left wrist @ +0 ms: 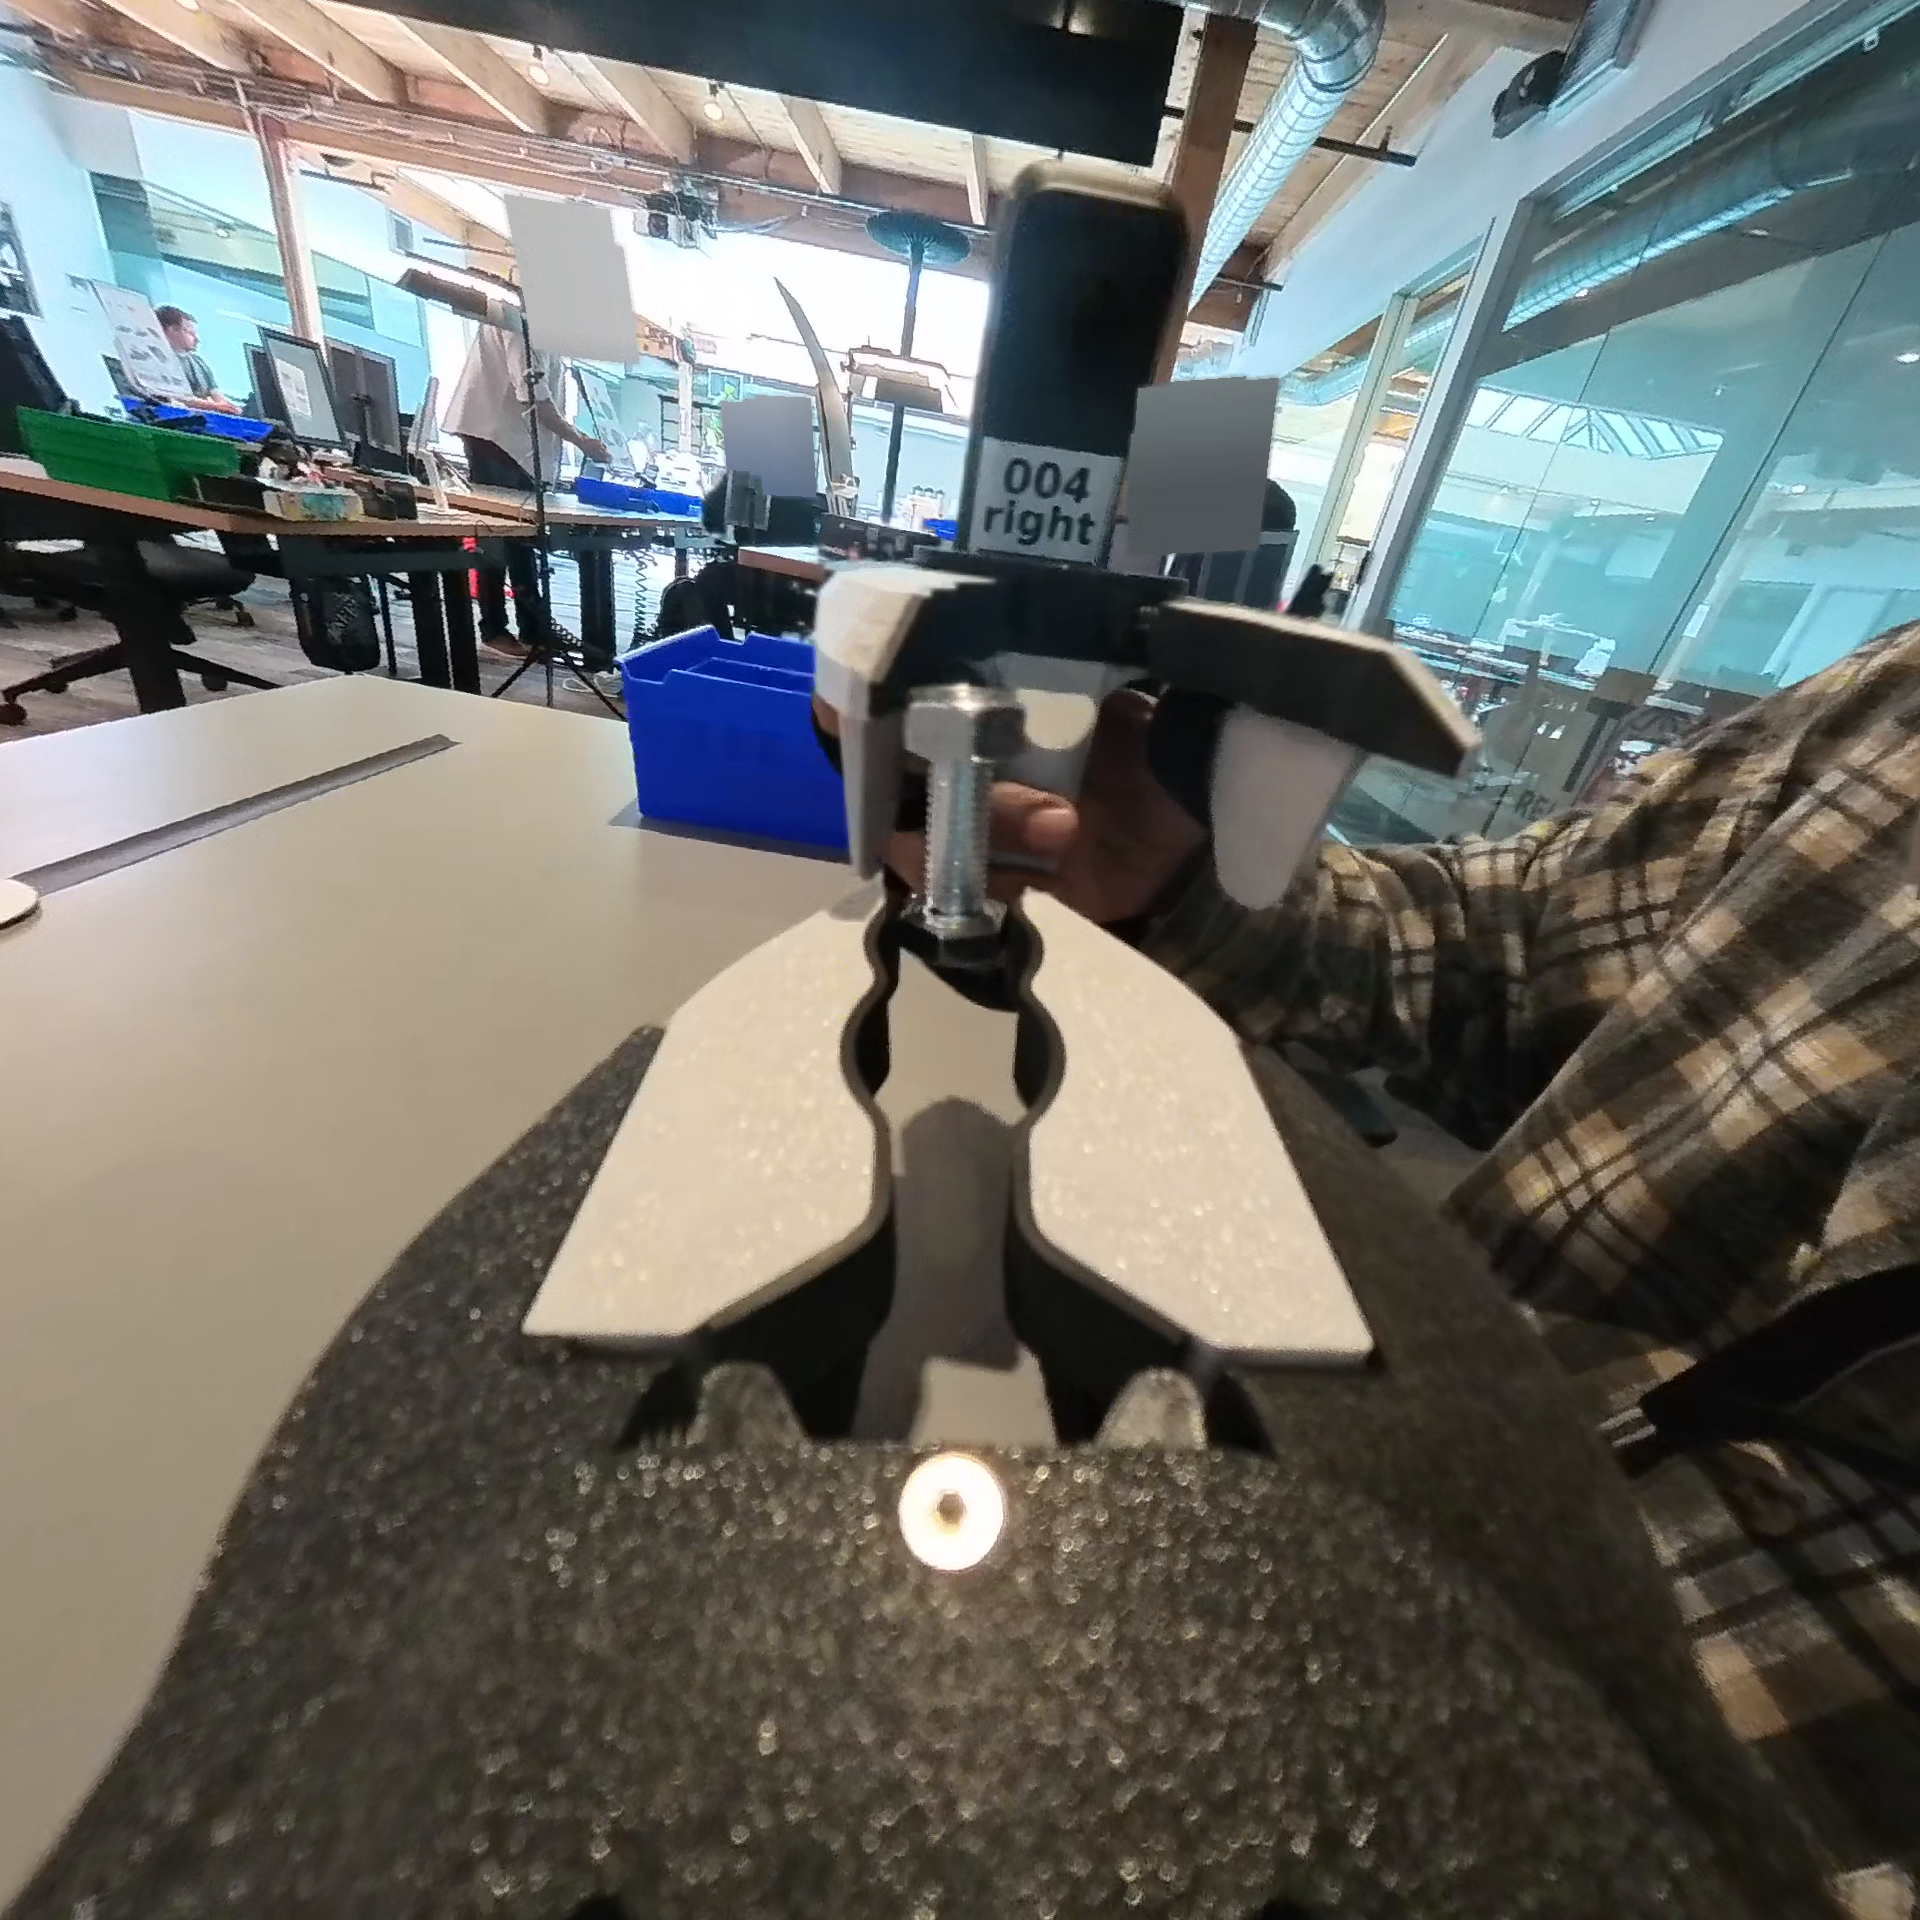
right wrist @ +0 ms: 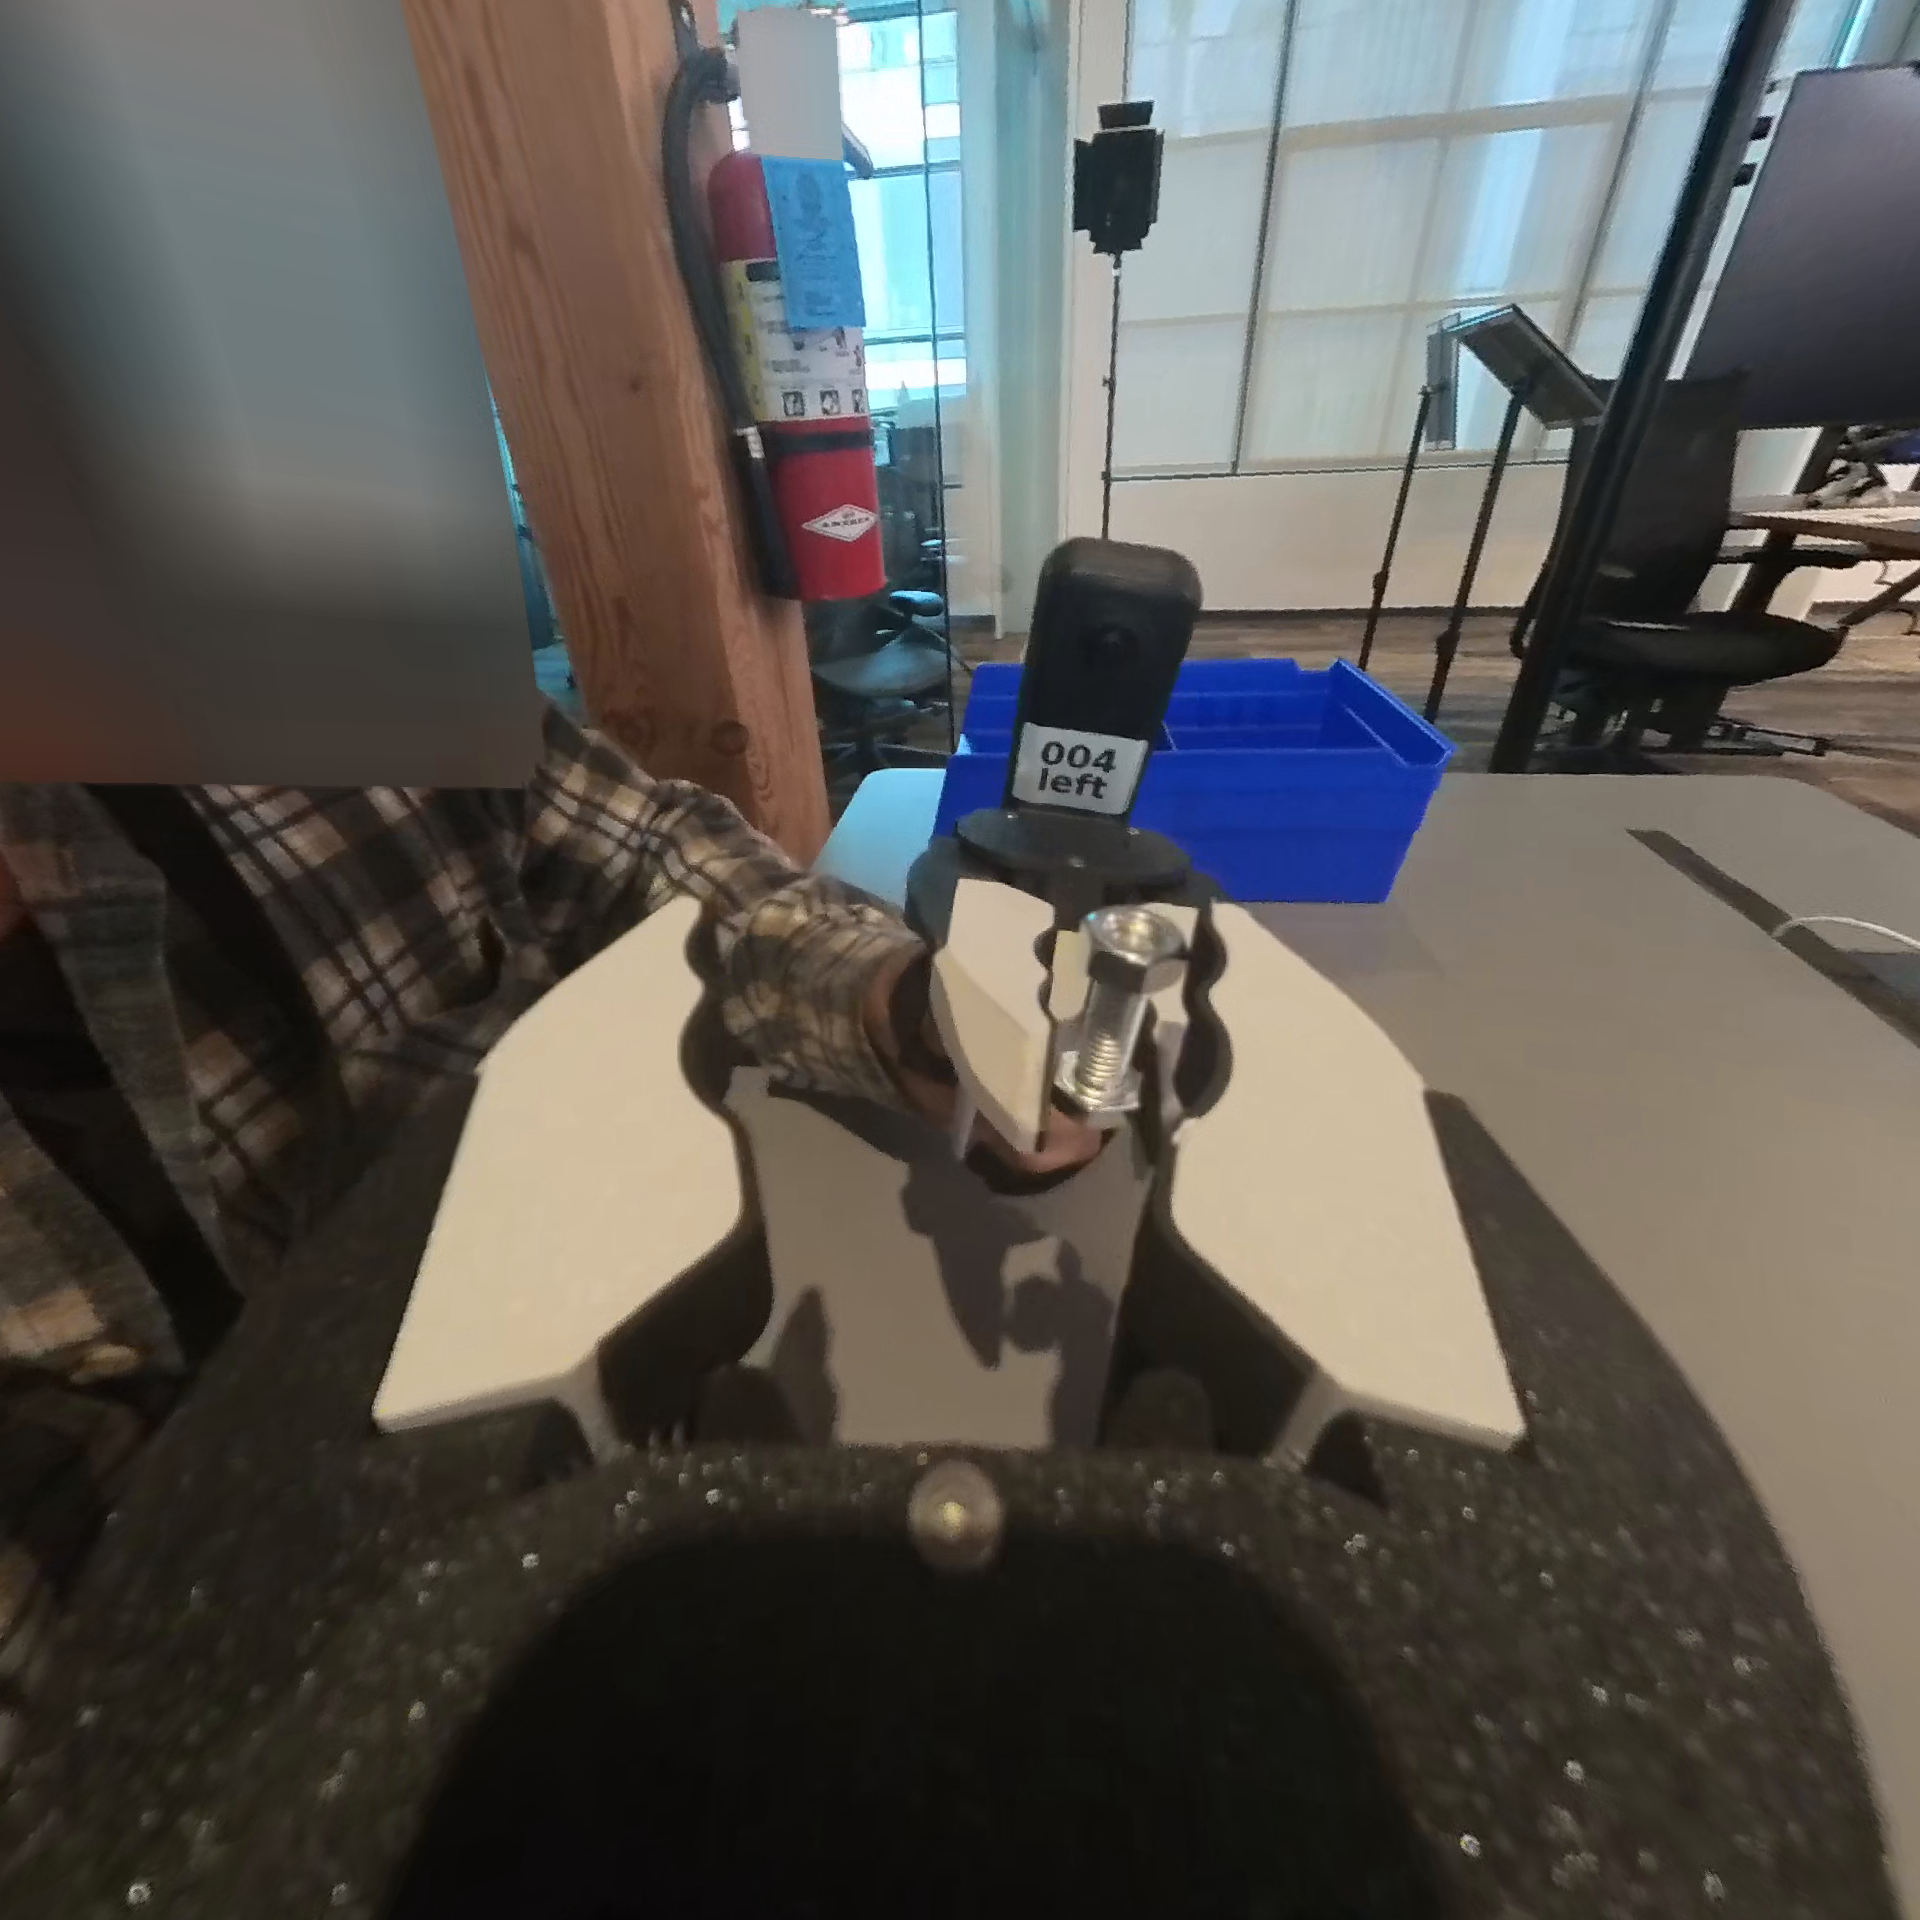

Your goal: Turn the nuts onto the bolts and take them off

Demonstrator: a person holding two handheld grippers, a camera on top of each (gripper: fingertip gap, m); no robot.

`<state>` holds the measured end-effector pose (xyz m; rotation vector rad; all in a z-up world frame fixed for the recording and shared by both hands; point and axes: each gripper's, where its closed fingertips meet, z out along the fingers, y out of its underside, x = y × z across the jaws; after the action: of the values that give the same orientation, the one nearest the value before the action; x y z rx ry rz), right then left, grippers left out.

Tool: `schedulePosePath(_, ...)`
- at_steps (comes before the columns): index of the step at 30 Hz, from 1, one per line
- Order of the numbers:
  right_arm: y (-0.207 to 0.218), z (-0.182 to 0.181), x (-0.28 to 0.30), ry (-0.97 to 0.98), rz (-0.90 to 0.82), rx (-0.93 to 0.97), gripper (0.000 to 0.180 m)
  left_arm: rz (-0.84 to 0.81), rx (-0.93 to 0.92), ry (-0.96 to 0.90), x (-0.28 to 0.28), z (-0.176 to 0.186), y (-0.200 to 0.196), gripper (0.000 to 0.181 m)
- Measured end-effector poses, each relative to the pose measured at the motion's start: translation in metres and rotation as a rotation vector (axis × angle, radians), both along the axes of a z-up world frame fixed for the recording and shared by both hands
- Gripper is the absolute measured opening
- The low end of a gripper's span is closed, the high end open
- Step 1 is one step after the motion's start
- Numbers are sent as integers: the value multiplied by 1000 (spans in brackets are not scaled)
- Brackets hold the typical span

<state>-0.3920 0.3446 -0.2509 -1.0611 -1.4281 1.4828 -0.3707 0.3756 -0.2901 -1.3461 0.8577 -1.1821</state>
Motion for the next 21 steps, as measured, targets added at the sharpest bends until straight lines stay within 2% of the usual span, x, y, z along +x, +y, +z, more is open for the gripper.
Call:
schedulePosePath(3, 0, -5, 5, -20, -27, 24, 87, 14, -6, -6, -3, 1, 3, 18)
schedulePosePath(5, 1, -4, 11, -7, -36, 18, 80, 10, -8, -5, -4, 1, 3, 19)
schedulePosePath(13, -1, -5, 0, -14, -19, 20, 88, 6, -4, 3, -1, 0, 1, 18)
schedulePosePath(16, -1, -6, 11, -6, -48, 33, 80, 7, -11, 0, -3, 0, 3, 19)
schedulePosePath(21, 2, 1, 1, 6, -33, 22, 86, -25, -13, 9, 4, -3, -2, 18)
